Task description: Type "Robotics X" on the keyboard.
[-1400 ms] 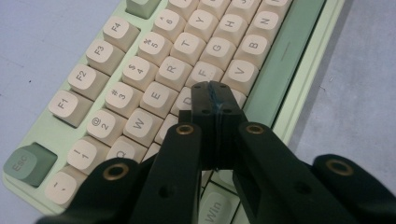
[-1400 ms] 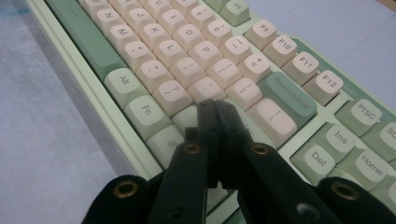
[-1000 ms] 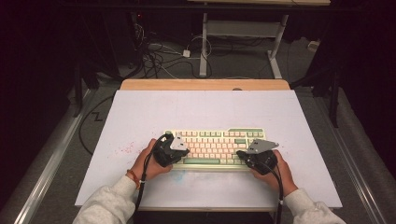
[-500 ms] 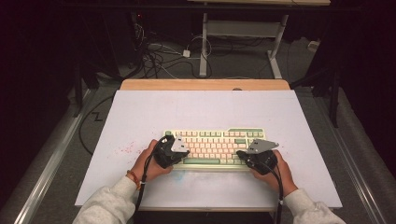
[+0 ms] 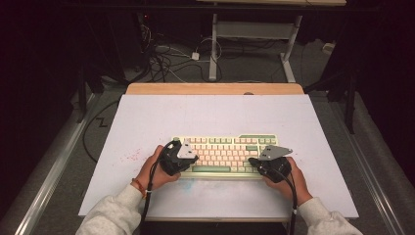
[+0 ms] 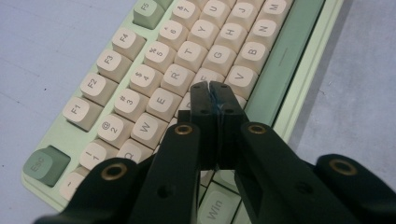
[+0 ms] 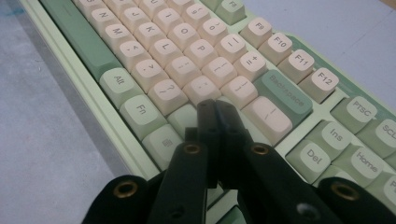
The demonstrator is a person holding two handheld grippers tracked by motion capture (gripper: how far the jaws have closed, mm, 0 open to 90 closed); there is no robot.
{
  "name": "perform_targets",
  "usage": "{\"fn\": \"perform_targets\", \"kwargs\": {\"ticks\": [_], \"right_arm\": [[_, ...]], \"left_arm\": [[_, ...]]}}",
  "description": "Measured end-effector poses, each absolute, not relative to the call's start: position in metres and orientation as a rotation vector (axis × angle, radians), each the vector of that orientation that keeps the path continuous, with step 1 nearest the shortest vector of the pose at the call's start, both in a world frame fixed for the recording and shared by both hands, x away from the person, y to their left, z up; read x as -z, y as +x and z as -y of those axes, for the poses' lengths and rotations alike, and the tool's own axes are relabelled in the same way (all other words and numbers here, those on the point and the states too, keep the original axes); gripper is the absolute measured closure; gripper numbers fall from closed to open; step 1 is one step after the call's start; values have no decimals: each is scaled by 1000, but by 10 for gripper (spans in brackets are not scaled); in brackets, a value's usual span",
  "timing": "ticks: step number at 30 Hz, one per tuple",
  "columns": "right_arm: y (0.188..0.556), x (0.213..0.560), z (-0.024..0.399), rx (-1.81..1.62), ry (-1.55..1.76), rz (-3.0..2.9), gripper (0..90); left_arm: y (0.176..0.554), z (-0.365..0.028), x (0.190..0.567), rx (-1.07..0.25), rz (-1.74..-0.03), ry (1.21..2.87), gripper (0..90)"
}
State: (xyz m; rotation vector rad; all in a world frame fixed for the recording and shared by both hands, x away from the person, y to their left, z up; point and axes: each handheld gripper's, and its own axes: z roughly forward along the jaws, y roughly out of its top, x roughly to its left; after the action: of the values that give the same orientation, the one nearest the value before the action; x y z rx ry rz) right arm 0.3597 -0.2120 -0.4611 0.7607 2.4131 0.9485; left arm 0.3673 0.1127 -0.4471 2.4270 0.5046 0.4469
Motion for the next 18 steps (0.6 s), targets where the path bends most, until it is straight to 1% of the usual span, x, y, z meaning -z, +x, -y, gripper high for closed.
{"fn": "perform_targets", "kwargs": {"ticks": [2,6,8,11,16,18], "right_arm": [[359,461,212,-946,762,-2411,900],[359,459,212,-947,756,-2409,900],[359,457,212,-956,758,-2405,900],[358,454,212,-966,751,-2390,896],[356,449,211,-989,739,-2367,873],[356,447,211,-996,731,-2360,864]], "left_arm": [[367,-114,445,-446,-499,2414,849],[366,-115,443,-479,-503,2390,805],[366,-116,443,-491,-508,2381,770],[366,-117,442,-506,-513,2364,749],[365,-117,441,-548,-535,2342,653],[365,-117,441,-555,-542,2331,640]]}}
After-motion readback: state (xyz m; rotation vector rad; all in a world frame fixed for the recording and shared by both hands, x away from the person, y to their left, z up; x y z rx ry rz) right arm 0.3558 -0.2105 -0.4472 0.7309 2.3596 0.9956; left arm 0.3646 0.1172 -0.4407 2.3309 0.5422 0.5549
